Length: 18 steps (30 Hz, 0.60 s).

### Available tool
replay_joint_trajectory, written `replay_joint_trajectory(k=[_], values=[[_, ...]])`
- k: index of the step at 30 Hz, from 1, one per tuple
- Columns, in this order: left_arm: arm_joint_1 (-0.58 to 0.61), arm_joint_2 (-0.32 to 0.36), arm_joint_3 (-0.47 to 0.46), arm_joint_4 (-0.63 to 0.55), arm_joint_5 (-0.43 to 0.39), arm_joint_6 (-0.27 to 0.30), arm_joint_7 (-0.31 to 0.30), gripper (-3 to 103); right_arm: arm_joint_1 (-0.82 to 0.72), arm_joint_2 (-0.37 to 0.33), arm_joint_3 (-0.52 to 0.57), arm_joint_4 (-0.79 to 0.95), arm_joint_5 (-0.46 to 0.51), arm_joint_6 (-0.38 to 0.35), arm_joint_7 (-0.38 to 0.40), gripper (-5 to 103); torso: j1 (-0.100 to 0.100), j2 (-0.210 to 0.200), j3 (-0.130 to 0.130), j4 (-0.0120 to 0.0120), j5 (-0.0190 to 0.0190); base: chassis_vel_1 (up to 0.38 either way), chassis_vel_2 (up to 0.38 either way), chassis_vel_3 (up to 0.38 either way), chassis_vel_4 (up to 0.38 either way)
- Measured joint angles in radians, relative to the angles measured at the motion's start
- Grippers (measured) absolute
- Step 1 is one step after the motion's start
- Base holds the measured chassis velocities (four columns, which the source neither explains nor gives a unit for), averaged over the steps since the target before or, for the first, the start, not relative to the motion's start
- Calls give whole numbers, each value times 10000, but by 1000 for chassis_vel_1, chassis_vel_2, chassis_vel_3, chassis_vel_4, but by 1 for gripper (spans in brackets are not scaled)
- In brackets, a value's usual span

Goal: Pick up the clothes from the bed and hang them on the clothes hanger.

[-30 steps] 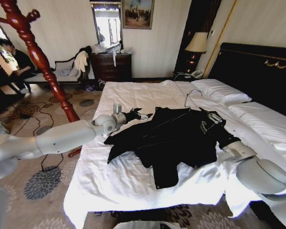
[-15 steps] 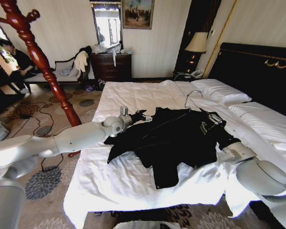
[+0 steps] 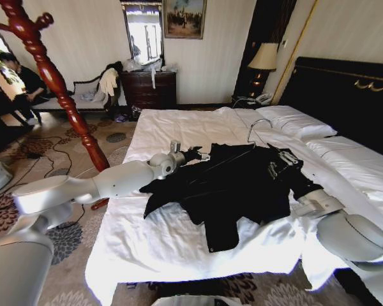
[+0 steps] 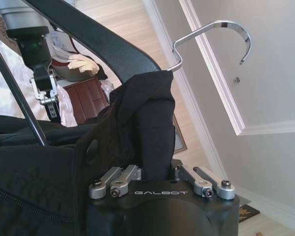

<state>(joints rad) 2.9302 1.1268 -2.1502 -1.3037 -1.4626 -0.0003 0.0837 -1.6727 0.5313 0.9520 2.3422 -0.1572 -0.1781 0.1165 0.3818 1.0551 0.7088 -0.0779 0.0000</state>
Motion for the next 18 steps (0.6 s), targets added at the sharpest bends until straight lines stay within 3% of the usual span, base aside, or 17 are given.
replay_joint_trajectory(k=[5, 12, 18], values=[[-3, 227, 1, 94, -97, -13, 93, 97, 31, -1, -15, -30, -7, 13, 0, 23, 0, 0, 0, -1, 0, 0, 0, 0, 0], [-10, 376, 75, 146, -634, 93, 707, 91, 42, -7, -42, -30, -14, 19, 0, 23, 0, 0, 0, 1, 0, 0, 0, 0, 0], [-17, 523, 85, 495, -770, 247, 911, 96, 42, -2, -55, -5, -14, 25, -3, 23, 0, 0, 0, 0, 0, 0, 0, 0, 0]])
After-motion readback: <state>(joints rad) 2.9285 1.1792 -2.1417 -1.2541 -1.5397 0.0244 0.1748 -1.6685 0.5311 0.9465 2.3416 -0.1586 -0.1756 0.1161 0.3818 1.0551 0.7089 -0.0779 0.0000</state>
